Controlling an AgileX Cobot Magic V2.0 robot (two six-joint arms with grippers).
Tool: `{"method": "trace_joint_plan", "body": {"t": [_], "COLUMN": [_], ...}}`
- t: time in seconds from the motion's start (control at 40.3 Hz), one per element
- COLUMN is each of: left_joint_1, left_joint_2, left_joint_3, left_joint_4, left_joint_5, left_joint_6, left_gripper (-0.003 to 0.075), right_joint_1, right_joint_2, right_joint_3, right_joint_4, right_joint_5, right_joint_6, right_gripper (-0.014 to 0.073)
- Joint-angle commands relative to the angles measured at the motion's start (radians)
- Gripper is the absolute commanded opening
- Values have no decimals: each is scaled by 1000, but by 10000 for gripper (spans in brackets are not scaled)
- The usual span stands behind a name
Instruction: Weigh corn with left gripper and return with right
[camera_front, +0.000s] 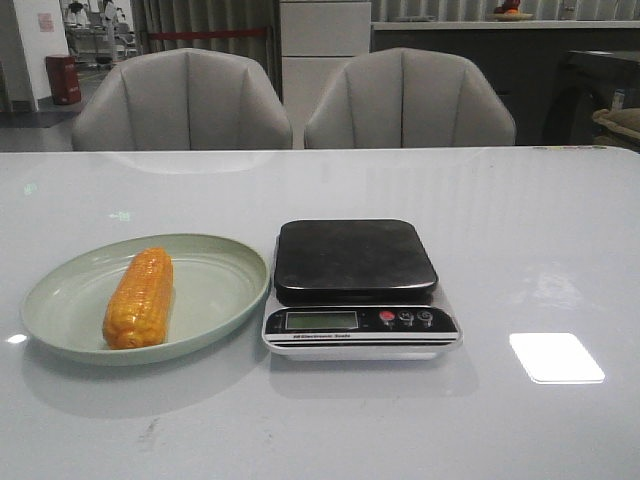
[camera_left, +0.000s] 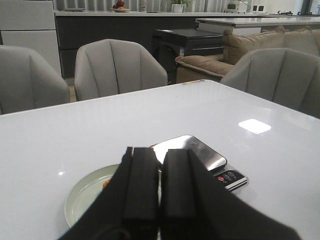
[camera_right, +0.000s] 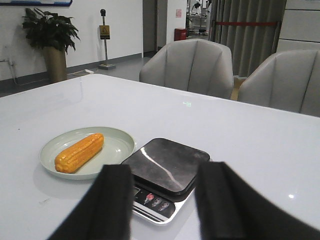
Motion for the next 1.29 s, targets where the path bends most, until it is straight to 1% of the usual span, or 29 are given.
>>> {"method": "trace_joint_plan", "body": {"t": [0.0,0.025,0.075,0.124,0.671,0.77,0.869,0.993,1.093,1.267], "left_joint_1": [-5,-5,-5,-5,-5,14,71,174,270,441], "left_joint_2": [13,13,13,13,13,15,15,15,15,15], "left_joint_3": [-27,-27,-27,-27,-27,-27,-27,-10,38,198], "left_joint_4": [8,8,8,8,8,-12,-101,-143,-145,-151], "left_joint_5": [-79,-79,-79,-79,-79,-79,-79,-92,-170,-339], "left_joint_6": [-5,-5,-5,-5,-5,-5,-2,3,3,15], "left_gripper": [114,114,114,114,114,114,114,114,114,114], "right_joint_1": [-5,-5,-5,-5,-5,-5,-5,-5,-5,-5], "right_joint_2": [10,10,10,10,10,10,10,10,10,10], "right_joint_3": [-24,-24,-24,-24,-23,-23,-23,-23,-23,-23], "right_joint_4": [-11,-11,-11,-11,-11,-11,-11,-11,-11,-11], "right_joint_5": [-90,-90,-90,-88,-89,-89,-89,-89,-89,-89], "right_joint_6": [-8,-8,-8,-8,-8,-8,-8,-8,-8,-8], "right_gripper": [160,115,155,169,166,166,166,166,166,166]}}
